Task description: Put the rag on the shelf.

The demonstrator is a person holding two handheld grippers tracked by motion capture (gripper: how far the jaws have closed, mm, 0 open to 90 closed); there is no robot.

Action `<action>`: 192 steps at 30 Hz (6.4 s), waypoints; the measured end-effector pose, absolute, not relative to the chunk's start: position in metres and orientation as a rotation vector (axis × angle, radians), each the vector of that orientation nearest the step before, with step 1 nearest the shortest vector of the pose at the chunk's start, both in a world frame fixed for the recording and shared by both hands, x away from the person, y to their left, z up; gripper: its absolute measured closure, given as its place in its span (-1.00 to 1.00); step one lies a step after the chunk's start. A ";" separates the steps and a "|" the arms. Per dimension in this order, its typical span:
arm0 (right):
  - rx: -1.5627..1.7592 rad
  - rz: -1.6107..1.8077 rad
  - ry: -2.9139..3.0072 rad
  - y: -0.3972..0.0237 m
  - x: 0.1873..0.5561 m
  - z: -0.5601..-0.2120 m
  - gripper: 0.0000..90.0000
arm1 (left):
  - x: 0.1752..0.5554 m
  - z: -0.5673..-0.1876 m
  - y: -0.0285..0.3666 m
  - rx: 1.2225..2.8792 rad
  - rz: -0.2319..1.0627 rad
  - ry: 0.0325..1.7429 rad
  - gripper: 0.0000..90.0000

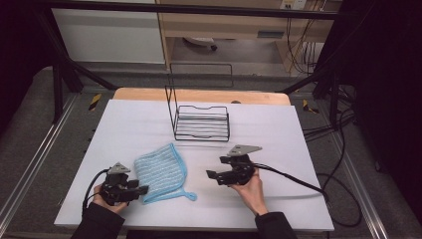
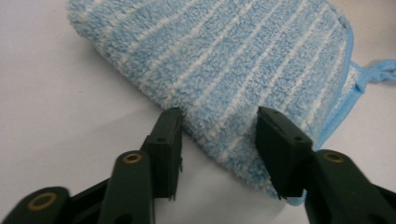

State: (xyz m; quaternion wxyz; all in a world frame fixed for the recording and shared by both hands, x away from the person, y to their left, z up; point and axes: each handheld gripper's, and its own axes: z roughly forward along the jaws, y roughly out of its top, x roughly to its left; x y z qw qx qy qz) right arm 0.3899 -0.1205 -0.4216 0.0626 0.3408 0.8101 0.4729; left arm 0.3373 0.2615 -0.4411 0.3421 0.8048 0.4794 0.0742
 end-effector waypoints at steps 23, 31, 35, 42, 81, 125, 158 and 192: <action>1.037 1.384 2.632 -0.014 0.420 -0.459 0.34 | 0.338 -0.442 0.259 2.102 0.164 1.240 0.80; 1.091 1.405 2.639 -0.015 0.416 -0.456 0.85 | 0.339 -0.441 0.260 2.094 0.165 1.234 0.87; 1.118 1.407 2.619 -0.014 0.414 -0.455 0.84 | 0.340 -0.441 0.260 2.095 0.159 1.231 0.90; 1.120 1.351 2.566 -0.014 0.413 -0.457 0.39 | 0.340 -0.441 0.261 2.104 0.155 1.228 0.90; 1.262 1.365 2.604 -0.036 0.390 -0.449 0.87 | 0.347 -0.440 0.249 2.074 0.136 1.161 0.94; 1.177 1.445 2.556 -0.012 0.431 -0.433 0.84 | 0.358 -0.434 0.263 1.925 0.103 1.158 0.93; 1.364 1.293 2.344 -0.102 0.387 -0.453 0.64 | 0.363 -0.443 0.173 2.087 0.123 1.002 0.77; 1.118 1.421 2.330 -0.178 0.380 -0.424 -0.95 | 0.424 -0.420 0.168 2.060 0.238 1.101 -0.50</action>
